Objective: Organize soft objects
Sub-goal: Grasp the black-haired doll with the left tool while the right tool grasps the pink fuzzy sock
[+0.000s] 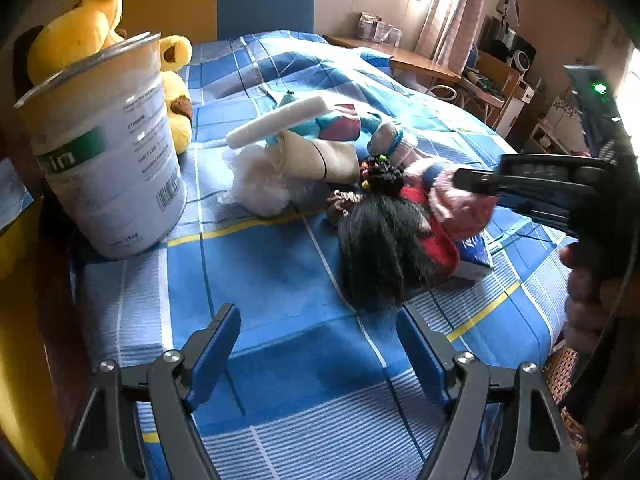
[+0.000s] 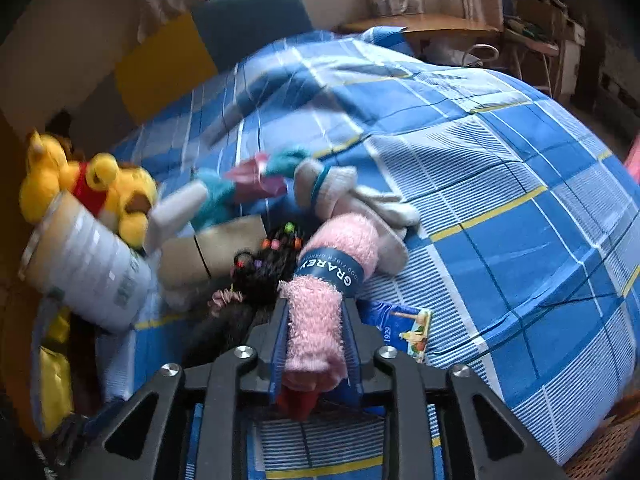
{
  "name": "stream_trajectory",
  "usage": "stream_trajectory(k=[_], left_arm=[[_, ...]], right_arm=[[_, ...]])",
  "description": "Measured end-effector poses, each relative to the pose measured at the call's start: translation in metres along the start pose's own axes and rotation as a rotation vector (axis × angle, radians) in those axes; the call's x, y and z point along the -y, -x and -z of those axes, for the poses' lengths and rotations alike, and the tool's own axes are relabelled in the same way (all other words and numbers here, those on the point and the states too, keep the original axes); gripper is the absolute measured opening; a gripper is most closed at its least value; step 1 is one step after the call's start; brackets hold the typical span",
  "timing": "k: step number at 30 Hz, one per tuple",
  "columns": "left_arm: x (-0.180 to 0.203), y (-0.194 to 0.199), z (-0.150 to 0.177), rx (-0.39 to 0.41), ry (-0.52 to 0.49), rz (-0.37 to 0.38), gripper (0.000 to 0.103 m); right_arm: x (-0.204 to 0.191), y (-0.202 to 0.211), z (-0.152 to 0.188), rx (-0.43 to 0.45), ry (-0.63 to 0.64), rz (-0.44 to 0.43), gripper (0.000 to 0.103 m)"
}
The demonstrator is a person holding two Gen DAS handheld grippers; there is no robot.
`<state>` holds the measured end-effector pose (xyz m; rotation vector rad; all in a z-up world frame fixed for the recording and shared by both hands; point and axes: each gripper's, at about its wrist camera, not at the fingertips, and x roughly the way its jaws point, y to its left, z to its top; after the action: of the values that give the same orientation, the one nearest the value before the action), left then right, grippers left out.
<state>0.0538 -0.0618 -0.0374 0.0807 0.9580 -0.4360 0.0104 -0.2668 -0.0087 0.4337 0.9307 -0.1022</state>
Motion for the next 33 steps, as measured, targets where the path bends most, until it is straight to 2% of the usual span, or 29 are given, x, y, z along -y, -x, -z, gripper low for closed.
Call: stream_trajectory(k=[4, 6, 8, 12, 22, 28, 29, 30, 33], left_arm=[[0.002, -0.006, -0.012, -0.008, -0.017, 0.011, 0.066], [0.004, -0.011, -0.020, -0.014, -0.028, 0.023, 0.060], [0.007, -0.015, -0.029, -0.016, -0.032, 0.040, 0.057], [0.012, -0.028, -0.051, -0.027, -0.024, 0.086, 0.050], [0.031, -0.073, -0.097, -0.076, -0.003, 0.152, 0.048], [0.041, -0.102, -0.107, -0.123, -0.013, 0.129, 0.048], [0.042, -0.108, -0.106, -0.137, -0.012, 0.131, 0.045], [0.041, -0.111, -0.105, -0.142, -0.011, 0.141, 0.036], [0.037, -0.102, -0.098, -0.108, -0.009, 0.164, 0.034]], right_arm=[[0.006, 0.010, -0.004, 0.038, -0.014, 0.035, 0.022], [0.006, 0.004, -0.003, 0.009, -0.005, 0.069, 0.022], [0.006, -0.002, 0.000, -0.032, -0.004, 0.053, 0.022], [0.005, -0.006, 0.001, -0.057, 0.000, 0.060, 0.024], [0.017, -0.012, 0.002, -0.093, -0.065, 0.062, 0.031], [0.017, -0.014, 0.002, -0.103, -0.067, 0.060, 0.034], [0.016, -0.015, 0.002, -0.104, -0.063, 0.061, 0.034], [0.016, -0.015, 0.002, -0.105, -0.059, 0.063, 0.034], [0.014, -0.017, 0.003, -0.107, -0.046, 0.068, 0.035]])
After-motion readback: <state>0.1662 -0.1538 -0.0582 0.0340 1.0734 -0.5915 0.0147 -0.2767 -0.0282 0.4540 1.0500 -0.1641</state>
